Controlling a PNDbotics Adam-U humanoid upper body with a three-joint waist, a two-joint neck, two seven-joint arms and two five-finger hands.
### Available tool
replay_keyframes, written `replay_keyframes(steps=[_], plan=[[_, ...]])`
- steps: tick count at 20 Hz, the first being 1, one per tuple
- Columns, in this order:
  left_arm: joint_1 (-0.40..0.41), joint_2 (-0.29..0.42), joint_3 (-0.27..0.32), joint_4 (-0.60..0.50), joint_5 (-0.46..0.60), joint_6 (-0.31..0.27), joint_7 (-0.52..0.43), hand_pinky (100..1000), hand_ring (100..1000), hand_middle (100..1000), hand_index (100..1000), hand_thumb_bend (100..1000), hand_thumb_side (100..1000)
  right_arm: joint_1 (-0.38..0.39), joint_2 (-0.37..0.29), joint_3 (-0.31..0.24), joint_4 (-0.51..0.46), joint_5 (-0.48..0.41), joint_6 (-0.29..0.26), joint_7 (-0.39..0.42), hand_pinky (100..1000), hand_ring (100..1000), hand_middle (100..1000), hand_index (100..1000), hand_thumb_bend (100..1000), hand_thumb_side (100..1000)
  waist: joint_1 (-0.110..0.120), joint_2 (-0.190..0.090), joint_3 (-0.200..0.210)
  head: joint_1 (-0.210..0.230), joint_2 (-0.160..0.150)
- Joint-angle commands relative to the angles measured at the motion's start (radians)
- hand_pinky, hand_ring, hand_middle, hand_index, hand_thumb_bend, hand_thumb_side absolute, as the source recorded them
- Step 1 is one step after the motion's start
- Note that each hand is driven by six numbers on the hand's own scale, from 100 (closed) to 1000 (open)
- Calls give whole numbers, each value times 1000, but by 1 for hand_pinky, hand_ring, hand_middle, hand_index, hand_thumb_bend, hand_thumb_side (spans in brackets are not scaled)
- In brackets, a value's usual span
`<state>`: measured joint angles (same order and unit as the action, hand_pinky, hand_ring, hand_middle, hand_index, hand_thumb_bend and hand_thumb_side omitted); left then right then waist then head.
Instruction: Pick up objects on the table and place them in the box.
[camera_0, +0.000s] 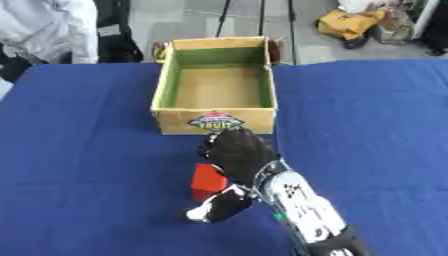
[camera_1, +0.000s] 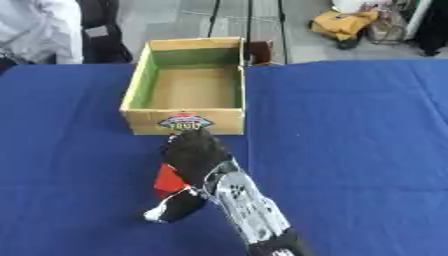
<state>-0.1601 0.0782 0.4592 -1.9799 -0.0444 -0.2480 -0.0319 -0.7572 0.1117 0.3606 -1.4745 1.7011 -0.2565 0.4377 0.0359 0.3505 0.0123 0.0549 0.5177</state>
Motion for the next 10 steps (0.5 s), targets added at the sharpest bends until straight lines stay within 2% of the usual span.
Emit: replay_keyframes(steps=[1,5,10], plan=[[-6,8,-1,-20,4,-2,-2,458,579,669,934,555,981,-27,4,-15,7,15,9,-48,252,476,616,775,696,1000,4,-18,0,5,-8],[-6,8,-1,-20,4,-1,-1,459,579,669,934,554,981,-39,-1,-22,38,22,15,-101,251,476,618,775,694,1000,4,-19,-1,10,-10],[-6,8,-1,-20,4,-1,-1,459,579,669,934,555,984,-41,0,-24,57,31,18,-127,248,474,623,777,692,1000,5,-19,-1,10,-11]])
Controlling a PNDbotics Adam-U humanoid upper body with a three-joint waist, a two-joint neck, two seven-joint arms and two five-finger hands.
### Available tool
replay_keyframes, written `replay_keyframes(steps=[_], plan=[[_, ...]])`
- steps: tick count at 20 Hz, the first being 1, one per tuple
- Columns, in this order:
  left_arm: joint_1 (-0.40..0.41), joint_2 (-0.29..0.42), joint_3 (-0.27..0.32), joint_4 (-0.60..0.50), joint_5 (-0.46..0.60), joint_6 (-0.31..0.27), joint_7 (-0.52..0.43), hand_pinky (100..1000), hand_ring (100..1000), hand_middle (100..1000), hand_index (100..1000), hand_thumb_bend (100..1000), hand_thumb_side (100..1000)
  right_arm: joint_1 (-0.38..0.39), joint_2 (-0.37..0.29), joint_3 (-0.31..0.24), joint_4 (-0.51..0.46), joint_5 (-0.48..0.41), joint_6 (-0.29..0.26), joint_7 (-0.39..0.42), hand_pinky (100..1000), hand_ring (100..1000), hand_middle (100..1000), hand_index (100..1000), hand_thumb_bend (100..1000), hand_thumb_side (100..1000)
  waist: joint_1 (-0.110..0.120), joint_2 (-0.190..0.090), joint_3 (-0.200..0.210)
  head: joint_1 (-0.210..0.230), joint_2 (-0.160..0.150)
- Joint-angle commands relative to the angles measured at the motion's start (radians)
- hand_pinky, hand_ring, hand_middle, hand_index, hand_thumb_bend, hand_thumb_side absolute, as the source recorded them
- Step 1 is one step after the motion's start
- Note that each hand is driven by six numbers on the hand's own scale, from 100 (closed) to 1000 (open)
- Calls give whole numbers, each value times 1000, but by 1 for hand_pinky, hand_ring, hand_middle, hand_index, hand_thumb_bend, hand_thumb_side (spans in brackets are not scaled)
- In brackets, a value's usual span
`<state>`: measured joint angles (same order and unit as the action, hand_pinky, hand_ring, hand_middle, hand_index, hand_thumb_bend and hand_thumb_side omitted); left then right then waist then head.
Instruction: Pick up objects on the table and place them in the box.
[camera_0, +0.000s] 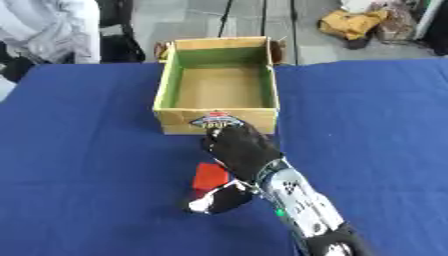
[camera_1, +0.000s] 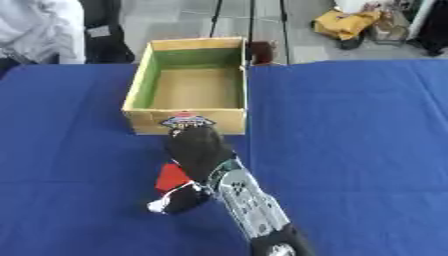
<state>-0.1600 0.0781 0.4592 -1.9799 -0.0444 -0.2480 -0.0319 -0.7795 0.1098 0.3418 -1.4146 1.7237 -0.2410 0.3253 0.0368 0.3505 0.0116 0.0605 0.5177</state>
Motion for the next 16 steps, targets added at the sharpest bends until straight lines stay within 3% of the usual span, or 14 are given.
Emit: replay_keyframes(steps=[1,16], plan=[[-5,9,-1,-20,5,-2,-1,459,579,669,934,555,984,-19,0,-9,-2,8,4,-17,248,474,623,777,692,1000,5,-21,-1,6,-12],[-4,13,-3,-20,6,-5,1,460,579,670,934,555,985,-19,-8,-16,2,-30,3,-3,238,470,620,780,696,1000,7,-24,-1,3,-16]])
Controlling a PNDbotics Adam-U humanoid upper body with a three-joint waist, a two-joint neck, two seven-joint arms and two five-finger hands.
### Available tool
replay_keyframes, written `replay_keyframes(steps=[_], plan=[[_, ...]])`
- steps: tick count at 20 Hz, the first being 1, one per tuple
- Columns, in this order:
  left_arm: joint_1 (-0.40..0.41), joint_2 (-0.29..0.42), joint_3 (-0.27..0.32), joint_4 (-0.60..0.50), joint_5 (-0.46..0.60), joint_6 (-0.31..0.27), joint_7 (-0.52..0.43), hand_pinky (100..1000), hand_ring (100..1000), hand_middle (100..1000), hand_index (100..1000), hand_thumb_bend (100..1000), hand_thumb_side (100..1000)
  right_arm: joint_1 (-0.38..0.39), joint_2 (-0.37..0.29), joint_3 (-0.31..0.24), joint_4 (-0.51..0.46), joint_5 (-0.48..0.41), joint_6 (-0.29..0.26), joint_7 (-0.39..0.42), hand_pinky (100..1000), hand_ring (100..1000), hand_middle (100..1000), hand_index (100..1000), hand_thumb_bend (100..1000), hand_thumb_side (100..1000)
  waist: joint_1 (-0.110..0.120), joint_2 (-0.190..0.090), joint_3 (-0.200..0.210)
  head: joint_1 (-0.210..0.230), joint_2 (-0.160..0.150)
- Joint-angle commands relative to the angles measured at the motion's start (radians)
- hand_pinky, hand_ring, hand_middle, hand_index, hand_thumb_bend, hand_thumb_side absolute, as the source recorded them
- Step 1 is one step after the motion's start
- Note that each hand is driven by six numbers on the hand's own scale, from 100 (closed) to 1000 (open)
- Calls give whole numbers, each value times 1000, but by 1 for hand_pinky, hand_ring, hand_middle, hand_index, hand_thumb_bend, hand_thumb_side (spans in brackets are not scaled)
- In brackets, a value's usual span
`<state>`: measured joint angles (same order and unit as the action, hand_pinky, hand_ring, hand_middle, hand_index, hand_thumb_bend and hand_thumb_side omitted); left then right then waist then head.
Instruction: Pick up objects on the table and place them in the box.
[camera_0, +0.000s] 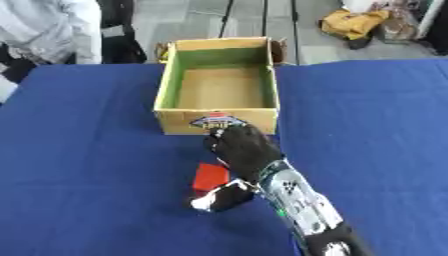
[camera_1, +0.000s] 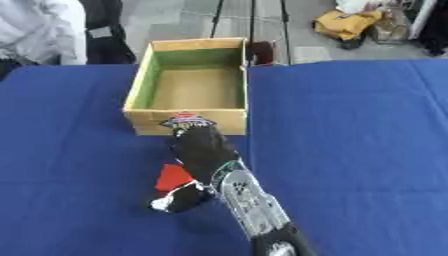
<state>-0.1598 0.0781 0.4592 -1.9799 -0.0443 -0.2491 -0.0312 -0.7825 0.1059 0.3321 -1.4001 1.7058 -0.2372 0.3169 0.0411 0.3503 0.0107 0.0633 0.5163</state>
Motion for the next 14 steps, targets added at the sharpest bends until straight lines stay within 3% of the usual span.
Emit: replay_keyframes(steps=[1,5,10,14], plan=[[-4,13,-3,-20,6,-3,1,460,579,670,934,555,985,-15,-4,-6,-12,-16,-2,9,237,470,619,780,696,1000,3,-24,0,1,-15],[-3,13,-2,-20,6,-4,2,460,579,670,934,556,985,-7,-3,-16,-4,-52,-3,28,219,460,598,782,684,1000,4,-24,0,1,-24],[-2,11,-1,-20,5,-4,1,460,578,670,934,557,985,-3,-8,-38,4,-120,10,59,216,460,594,785,670,943,4,-23,-1,1,-49],[-1,11,-1,-20,5,-5,2,460,578,670,934,557,985,0,-21,-44,8,-170,29,87,214,459,595,787,665,878,5,-23,-1,-2,-53]])
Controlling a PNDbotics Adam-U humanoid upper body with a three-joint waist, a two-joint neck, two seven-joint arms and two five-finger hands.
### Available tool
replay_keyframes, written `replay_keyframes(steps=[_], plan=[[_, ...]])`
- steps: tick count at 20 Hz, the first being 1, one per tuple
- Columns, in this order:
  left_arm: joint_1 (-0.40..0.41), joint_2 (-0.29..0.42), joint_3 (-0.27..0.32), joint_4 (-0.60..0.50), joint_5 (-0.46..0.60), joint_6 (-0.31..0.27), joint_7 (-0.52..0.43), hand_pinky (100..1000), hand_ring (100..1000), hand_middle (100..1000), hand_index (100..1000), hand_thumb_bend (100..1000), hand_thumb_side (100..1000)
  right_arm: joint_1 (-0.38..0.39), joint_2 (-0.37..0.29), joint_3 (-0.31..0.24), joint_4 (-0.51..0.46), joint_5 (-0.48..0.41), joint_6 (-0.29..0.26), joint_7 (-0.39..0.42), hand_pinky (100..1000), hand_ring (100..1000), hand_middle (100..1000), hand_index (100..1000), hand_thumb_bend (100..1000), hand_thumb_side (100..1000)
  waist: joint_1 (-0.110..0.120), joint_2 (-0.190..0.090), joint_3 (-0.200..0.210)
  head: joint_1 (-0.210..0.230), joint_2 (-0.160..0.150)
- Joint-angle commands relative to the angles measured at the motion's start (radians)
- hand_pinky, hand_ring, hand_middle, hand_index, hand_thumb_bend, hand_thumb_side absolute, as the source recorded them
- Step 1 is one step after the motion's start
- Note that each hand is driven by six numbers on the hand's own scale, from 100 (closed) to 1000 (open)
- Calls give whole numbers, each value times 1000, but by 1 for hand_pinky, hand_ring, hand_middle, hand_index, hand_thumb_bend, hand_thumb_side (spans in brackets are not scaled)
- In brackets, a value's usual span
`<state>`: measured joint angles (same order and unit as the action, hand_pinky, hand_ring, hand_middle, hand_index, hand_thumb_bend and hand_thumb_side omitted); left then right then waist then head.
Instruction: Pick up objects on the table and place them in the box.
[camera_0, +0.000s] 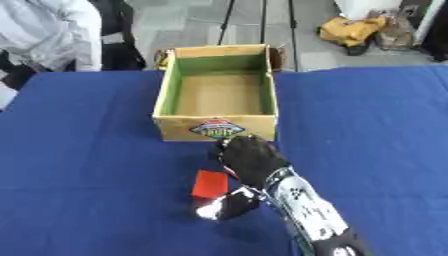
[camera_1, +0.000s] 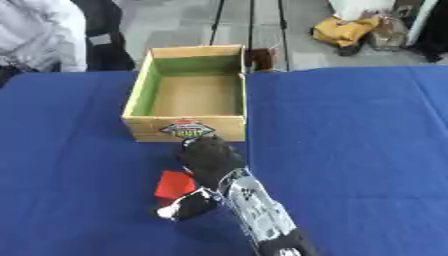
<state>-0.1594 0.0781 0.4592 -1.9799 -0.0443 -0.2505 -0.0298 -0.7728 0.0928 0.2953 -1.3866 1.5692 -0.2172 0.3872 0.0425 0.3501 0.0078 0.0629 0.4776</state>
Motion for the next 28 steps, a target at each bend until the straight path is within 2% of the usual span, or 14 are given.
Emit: replay_keyframes(steps=[1,9,21,28], plan=[[-1,11,-1,-20,5,-3,0,460,578,670,934,557,984,-9,-9,-9,-4,-43,12,24,213,459,594,787,664,868,4,-23,2,-1,-13],[-2,8,-1,-20,3,-3,-2,460,577,670,934,559,983,-3,-13,-20,15,-125,36,72,186,448,580,784,649,769,6,-19,2,0,-3],[-3,5,-1,-20,2,-3,-3,460,577,670,934,558,982,3,-12,-16,6,-235,61,71,132,424,536,763,629,759,6,-15,2,4,6],[-5,3,-1,-20,0,-1,-4,460,576,670,935,559,980,5,-10,-11,2,-251,69,55,110,416,524,756,624,719,4,-12,4,10,4]])
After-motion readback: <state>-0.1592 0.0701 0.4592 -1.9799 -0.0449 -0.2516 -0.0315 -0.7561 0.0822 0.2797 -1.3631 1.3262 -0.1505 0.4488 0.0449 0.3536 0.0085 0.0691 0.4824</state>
